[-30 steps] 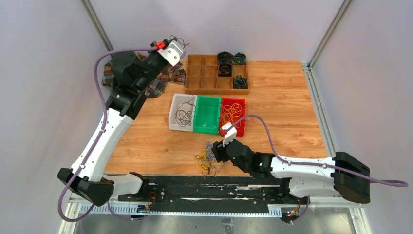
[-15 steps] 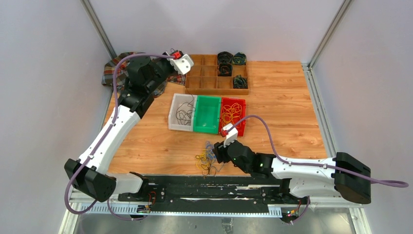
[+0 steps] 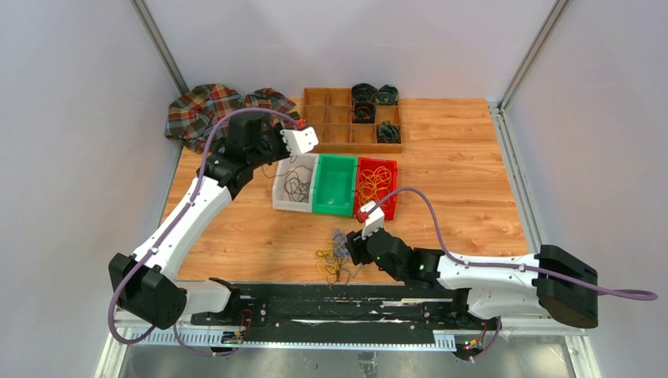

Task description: Untangle the cables

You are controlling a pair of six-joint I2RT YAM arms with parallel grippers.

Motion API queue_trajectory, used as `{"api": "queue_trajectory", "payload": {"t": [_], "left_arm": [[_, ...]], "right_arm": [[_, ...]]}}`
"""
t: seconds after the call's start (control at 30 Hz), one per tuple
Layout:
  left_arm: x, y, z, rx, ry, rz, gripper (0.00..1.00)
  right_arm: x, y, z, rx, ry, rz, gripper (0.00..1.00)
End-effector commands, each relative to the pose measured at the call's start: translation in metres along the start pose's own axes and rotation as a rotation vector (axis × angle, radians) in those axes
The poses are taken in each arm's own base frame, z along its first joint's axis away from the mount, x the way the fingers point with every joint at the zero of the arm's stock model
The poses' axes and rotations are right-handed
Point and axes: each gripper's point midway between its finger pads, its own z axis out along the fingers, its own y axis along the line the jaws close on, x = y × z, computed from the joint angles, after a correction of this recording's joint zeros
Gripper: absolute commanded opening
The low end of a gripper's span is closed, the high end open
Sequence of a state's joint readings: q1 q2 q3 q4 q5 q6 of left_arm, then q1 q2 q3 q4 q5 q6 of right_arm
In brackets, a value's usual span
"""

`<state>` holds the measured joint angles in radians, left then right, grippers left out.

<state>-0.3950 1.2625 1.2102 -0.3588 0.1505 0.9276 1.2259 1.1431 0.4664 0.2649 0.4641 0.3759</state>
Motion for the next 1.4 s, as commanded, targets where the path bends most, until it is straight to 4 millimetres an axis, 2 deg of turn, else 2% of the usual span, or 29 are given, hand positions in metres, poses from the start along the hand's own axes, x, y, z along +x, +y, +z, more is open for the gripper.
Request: {"api": "queue_trajectory", "payload": {"t": [0.0, 0.23, 0.43, 0.5, 0.67, 0.83, 0.93, 1.07, 1.27, 1.37], "left_arm": [[0.013, -0.038, 0.0, 0.137, 0.045, -0.106, 0.0], [0.0, -0.077, 0.019, 0.258, 0.042, -0.274, 0.0], [-0.018, -0.083, 0.043, 0.318, 0.046, -0.479, 0.0], [-0.007, -0.085, 0.051, 0.31, 0.081, -0.448, 0.0], [0.048, -0.078, 0.067, 0.182, 0.212, -0.326, 0.0], [0.091, -0.067, 0.077, 0.08, 0.289, -0.245, 0.0], [0.1, -0.075, 0.083, 0.094, 0.299, -0.214, 0.0], [0.108, -0.094, 0.101, 0.141, 0.3, -0.268, 0.0], [0.108, -0.095, 0.135, 0.149, 0.282, -0.309, 0.0], [0.107, -0.098, 0.146, 0.167, 0.278, -0.319, 0.0]], "right_arm": [[0.0, -0.001, 0.002, 0.019, -0.008, 0.017, 0.54], [0.001, -0.002, 0.004, 0.031, -0.001, 0.014, 0.54], [0.005, -0.005, 0.004, 0.045, 0.012, 0.014, 0.54], [0.006, -0.005, 0.005, 0.049, 0.02, 0.011, 0.54], [0.009, -0.006, 0.006, 0.056, 0.029, 0.007, 0.54], [0.012, -0.003, 0.011, 0.054, 0.05, -0.005, 0.54], [0.012, -0.001, 0.014, 0.054, 0.056, -0.008, 0.54], [0.009, 0.0, 0.015, 0.054, 0.056, -0.007, 0.54], [0.003, -0.002, 0.012, 0.064, 0.046, 0.003, 0.54], [0.004, -0.006, 0.009, 0.077, 0.052, -0.002, 0.54]]}}
